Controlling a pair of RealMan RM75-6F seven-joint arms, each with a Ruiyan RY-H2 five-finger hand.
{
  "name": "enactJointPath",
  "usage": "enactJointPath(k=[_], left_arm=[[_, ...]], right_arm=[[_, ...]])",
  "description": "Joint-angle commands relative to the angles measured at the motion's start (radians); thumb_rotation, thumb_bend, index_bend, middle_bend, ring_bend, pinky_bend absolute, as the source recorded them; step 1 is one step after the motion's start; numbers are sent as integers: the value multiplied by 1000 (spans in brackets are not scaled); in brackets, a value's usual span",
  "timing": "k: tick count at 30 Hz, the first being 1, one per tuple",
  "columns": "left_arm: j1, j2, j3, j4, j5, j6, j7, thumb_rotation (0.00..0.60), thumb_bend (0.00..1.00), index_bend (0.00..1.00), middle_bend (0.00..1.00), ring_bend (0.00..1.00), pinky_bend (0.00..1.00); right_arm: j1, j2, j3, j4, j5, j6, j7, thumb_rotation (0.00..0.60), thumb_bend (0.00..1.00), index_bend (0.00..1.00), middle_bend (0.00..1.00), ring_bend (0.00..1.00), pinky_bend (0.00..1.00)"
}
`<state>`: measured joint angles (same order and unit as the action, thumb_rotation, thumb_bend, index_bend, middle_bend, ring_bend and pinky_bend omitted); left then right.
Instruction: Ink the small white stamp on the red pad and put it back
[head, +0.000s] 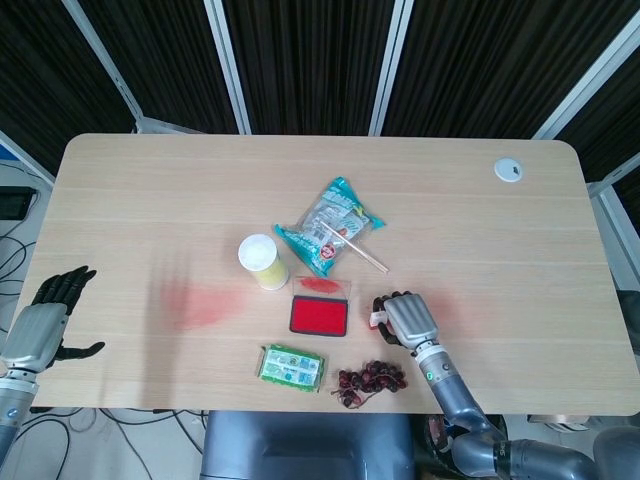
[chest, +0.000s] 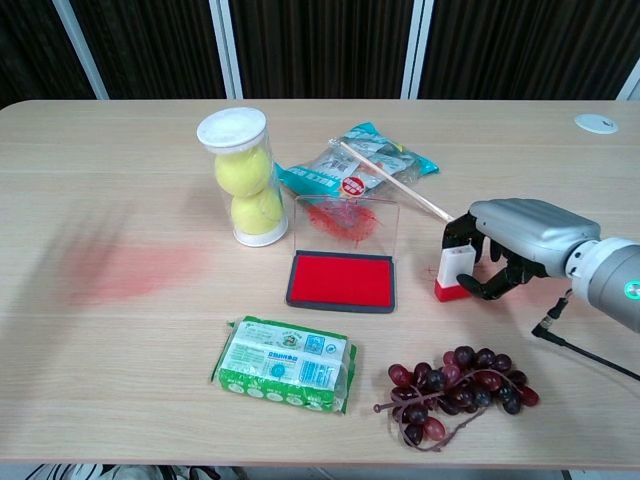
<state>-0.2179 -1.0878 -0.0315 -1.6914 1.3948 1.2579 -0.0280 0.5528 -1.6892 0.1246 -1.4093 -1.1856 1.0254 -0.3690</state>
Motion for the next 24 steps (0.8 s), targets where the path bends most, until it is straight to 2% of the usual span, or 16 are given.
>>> enactJointPath(k=[1,12,16,24], left_arm=[[0,0,0,0,0,0,0,600,36,47,0,0,0],[0,0,0,0,1,1,-1,600,36,47,0,0,0],[0,-1,1,-1,1,1,0,600,36,47,0,0,0],[-1,1,0,-2,-2,-2,-5,600,35,47,0,0,0]], right_arm=[[-2,1,-3,-3,-14,8,11,600,599,658,525,424,446],[-10,-28,-6,21,-110,73,107,600,623,699,567,466,484],[-15,-70,-2,69,-143,111,141,600,623,711,580,481,519],[-14,-157,-6,170,-187,148,171,600,628,737,606,508,522]])
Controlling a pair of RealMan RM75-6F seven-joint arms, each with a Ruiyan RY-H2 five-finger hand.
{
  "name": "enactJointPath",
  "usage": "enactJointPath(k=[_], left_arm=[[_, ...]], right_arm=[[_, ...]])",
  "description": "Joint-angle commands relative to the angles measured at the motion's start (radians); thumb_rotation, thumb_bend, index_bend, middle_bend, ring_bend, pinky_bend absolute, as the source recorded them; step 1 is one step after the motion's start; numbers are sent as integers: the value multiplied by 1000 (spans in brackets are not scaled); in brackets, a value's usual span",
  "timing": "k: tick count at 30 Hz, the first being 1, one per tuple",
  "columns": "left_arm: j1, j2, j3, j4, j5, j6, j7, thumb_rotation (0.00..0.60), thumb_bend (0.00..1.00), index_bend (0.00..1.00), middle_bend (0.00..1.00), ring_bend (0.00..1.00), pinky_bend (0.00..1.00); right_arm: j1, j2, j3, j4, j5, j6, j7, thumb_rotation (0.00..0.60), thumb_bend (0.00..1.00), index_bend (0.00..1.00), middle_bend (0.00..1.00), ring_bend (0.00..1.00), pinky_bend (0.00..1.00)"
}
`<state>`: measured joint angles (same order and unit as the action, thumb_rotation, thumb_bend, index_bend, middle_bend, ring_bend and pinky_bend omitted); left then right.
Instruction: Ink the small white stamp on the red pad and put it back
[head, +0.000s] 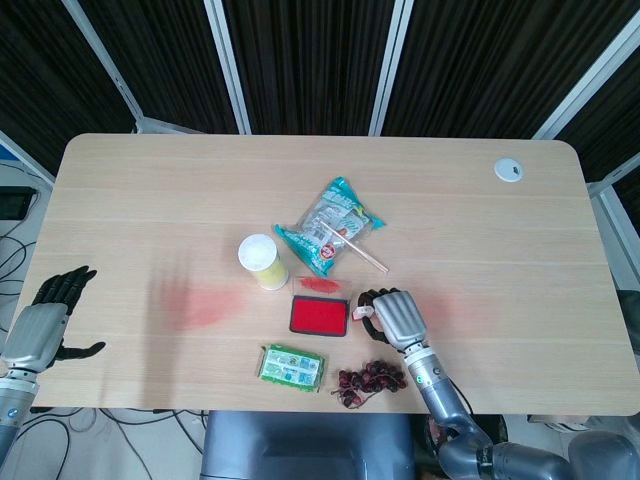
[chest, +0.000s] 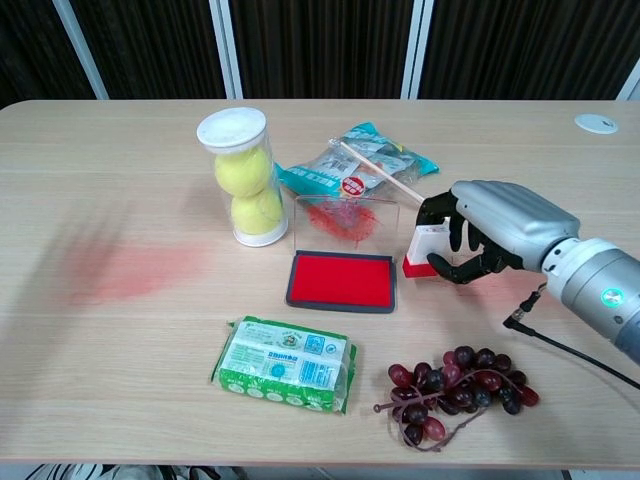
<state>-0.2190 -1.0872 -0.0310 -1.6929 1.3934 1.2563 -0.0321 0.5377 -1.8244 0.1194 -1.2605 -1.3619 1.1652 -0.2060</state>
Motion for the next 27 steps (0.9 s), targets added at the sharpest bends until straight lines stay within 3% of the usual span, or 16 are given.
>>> enactJointPath(k=[1,27], left_arm=[[-1,0,0,0,-1,-1,-2,600,36,47,0,0,0],[-7,12,2,-6,-4,-22,-38,600,36,47,0,0,0]], right_arm=[[2,-29,0,27,-12,8,10,600,630,739,609,510,522],[60,-203,41,168,-43,-1,-20,600,638,743,611,511,523]])
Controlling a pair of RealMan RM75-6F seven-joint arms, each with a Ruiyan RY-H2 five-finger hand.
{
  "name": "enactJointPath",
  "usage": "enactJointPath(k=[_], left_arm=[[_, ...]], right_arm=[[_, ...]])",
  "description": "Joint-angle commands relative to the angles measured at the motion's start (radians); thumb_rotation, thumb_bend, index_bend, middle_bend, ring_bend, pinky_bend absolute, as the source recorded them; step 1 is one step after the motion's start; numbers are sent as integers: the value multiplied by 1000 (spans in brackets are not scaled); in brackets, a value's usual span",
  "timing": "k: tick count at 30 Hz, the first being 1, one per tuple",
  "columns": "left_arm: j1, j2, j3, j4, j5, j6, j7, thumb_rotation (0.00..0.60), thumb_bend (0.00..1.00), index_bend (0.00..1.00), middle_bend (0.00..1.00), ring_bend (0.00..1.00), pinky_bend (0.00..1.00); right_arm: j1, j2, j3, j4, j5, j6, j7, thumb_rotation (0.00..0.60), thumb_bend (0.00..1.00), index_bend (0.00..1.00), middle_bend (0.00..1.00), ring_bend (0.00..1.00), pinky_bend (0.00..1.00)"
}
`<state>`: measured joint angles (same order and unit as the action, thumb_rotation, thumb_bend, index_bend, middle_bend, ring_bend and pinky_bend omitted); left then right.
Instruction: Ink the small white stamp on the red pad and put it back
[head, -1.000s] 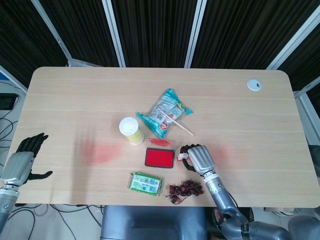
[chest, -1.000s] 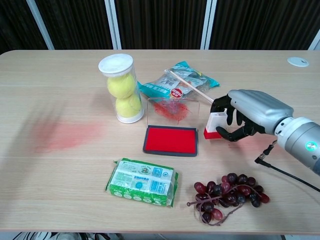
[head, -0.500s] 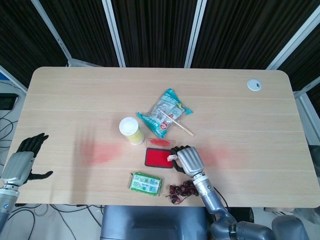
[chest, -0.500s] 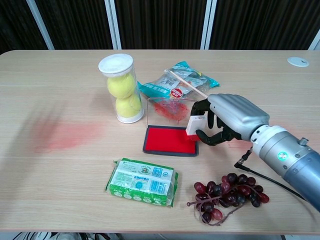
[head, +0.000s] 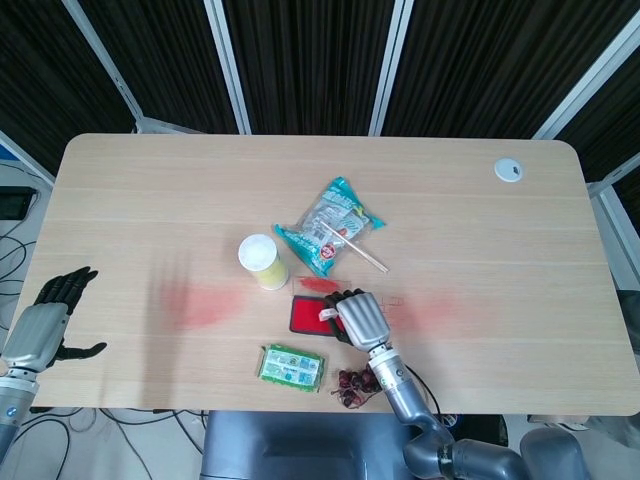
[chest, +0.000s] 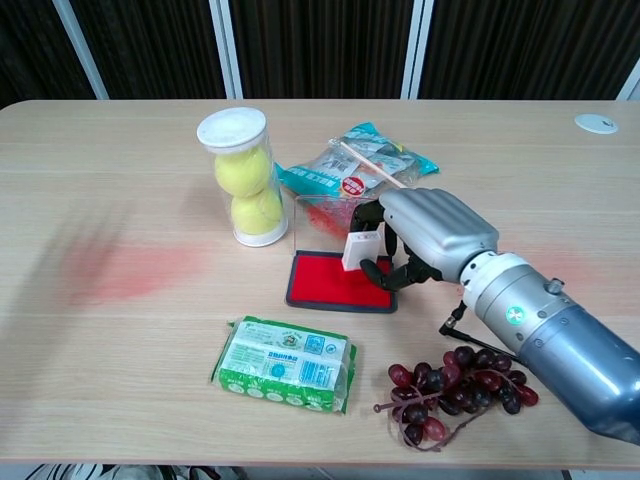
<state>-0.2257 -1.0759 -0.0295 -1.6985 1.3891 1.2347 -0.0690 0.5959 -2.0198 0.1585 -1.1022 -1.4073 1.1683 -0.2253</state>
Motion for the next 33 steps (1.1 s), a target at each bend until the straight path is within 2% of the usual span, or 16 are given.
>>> enactJointPath(k=[1,21,33], left_arm=[[0,1,1,0,0,-1,-1,600,36,47,0,0,0],[-2,2,1,-1,0,-4,-10,600,36,47,0,0,0],[-2,3,0,-3,-3,-4,-12,600,36,47,0,0,0]], right_arm=[[3,-12,3,14,4,-6,0,600,637,743,611,512,523],[9,-65,-7,83,1,-26,0,600,642,744,611,512,524],[17,-52,21,53,-17,8,23,600,647,747,611,512,541]])
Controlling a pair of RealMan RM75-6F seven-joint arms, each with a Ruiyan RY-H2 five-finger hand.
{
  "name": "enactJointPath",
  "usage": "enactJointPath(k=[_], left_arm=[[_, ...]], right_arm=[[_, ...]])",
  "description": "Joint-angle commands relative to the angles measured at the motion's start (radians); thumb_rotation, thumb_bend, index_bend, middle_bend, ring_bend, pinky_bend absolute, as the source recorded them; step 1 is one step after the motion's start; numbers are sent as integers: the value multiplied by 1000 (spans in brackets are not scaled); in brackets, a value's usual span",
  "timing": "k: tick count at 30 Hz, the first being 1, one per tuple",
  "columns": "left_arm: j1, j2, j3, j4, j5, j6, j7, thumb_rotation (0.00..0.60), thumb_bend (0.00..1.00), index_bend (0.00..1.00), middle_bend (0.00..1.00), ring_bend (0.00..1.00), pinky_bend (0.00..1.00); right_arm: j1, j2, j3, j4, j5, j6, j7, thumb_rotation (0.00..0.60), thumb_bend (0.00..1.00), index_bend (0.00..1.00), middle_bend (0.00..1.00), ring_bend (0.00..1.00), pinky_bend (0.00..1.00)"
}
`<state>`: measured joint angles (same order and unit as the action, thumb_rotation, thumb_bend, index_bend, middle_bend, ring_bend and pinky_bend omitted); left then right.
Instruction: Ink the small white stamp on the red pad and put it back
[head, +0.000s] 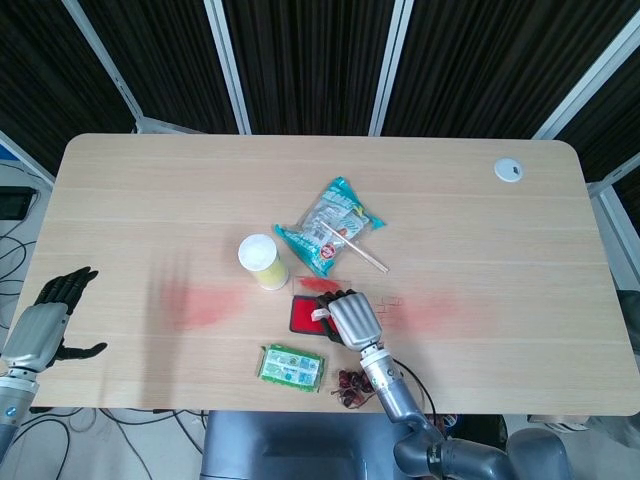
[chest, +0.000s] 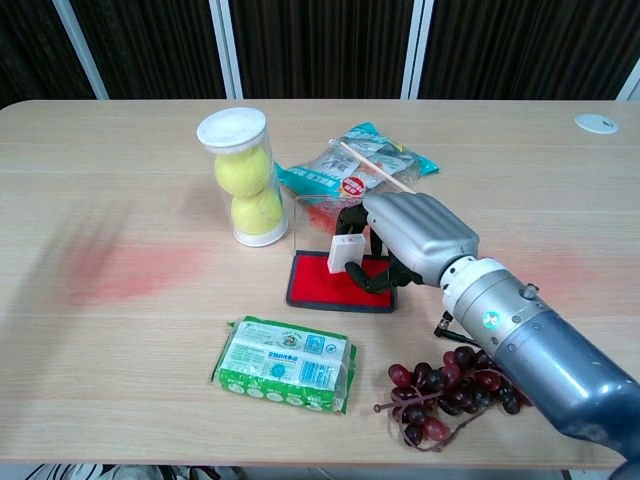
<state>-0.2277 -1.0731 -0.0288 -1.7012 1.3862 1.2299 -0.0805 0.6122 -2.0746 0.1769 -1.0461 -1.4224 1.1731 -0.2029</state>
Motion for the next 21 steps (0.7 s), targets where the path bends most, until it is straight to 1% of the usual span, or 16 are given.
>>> enactJointPath(k=[1,5,12,21], left_arm=[[0,0,0,-1,0,1,0,600,36,47,0,0,0],[0,0,0,0,-1,0,2,600,35,47,0,0,0],[0,0,0,0,0,0,1,600,35,47,0,0,0],[-1,1,1,1,3,0,-5,600,35,47,0,0,0]], right_arm=[[1,3,4,-4,-2,4,0,600,646,747,611,512,541],[0,3,1,-1,0,1,-4,600,646,747,611,512,541],[-8,-15,-22,37,5,-15,-14,600,647,747,611,512,541],[-11,-31,-26,67,3,-16,-8,600,646,747,610,512,541]])
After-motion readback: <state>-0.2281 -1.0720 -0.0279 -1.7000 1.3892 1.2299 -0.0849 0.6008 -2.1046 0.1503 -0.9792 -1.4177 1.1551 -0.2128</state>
